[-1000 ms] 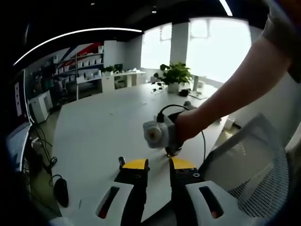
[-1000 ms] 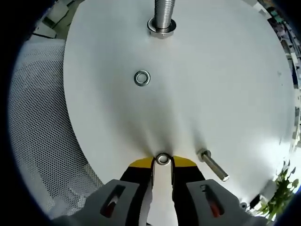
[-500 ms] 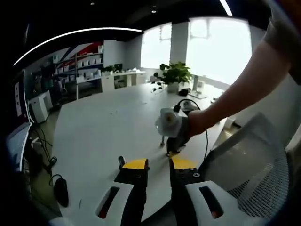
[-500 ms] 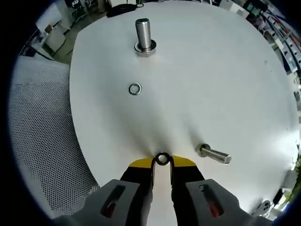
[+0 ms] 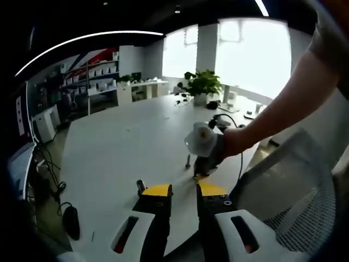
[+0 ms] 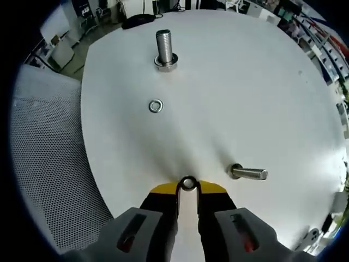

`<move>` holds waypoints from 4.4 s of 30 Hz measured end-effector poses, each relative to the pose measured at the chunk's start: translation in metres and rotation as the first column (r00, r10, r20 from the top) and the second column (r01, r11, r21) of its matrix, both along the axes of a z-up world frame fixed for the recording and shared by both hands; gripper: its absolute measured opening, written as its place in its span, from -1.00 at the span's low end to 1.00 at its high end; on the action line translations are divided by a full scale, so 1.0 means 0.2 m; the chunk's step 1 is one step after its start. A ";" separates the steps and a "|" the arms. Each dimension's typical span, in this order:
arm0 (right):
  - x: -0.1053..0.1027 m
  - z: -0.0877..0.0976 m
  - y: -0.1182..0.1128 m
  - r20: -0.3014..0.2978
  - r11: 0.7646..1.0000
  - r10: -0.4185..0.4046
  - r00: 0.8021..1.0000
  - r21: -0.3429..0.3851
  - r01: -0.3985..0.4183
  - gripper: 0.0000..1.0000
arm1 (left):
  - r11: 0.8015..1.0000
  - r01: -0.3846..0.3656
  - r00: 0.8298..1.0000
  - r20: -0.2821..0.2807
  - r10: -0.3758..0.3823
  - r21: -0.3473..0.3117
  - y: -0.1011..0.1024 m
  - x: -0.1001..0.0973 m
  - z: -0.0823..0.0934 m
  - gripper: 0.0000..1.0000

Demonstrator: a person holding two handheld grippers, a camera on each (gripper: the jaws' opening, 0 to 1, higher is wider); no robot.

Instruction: Place the washer onto the threaded stud by aligning its center hole with the stud, sliding it down to the base, and recovering from edge contact or off-axis alignment until the washer reaches the visible bottom stop.

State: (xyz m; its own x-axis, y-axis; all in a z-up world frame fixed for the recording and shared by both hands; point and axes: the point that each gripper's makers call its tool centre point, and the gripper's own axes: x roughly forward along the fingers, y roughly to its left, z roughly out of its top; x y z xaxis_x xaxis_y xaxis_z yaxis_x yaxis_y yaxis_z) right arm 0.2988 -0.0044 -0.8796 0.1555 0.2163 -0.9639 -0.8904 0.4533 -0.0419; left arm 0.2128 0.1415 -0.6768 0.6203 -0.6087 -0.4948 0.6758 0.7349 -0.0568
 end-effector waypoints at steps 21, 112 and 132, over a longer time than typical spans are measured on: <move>0.14 0.17 -0.15 0.047 0.985 -0.151 0.987 0.091 0.147 -0.73 | 1.000 -0.006 1.000 -0.005 0.006 -0.004 0.00 0.01 0.00 -0.68; 0.27 0.06 -0.07 0.061 1.000 -0.014 0.998 -0.003 0.014 -0.71 | 1.000 -0.009 1.000 0.015 0.009 0.014 0.02 0.01 0.00 -0.70; 0.21 0.08 -0.14 0.043 0.999 -0.042 0.998 -0.023 0.043 -0.65 | 1.000 -0.025 1.000 0.016 0.024 0.013 0.03 0.02 0.00 -0.70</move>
State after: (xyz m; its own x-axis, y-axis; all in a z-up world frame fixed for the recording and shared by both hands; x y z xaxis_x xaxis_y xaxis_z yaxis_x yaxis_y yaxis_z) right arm 0.3401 -0.0331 -0.8646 0.2049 0.1852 -0.9611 -0.8674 0.4893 -0.0907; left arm 0.2160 0.1472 -0.6763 0.6428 -0.5867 -0.4926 0.6584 0.7518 -0.0363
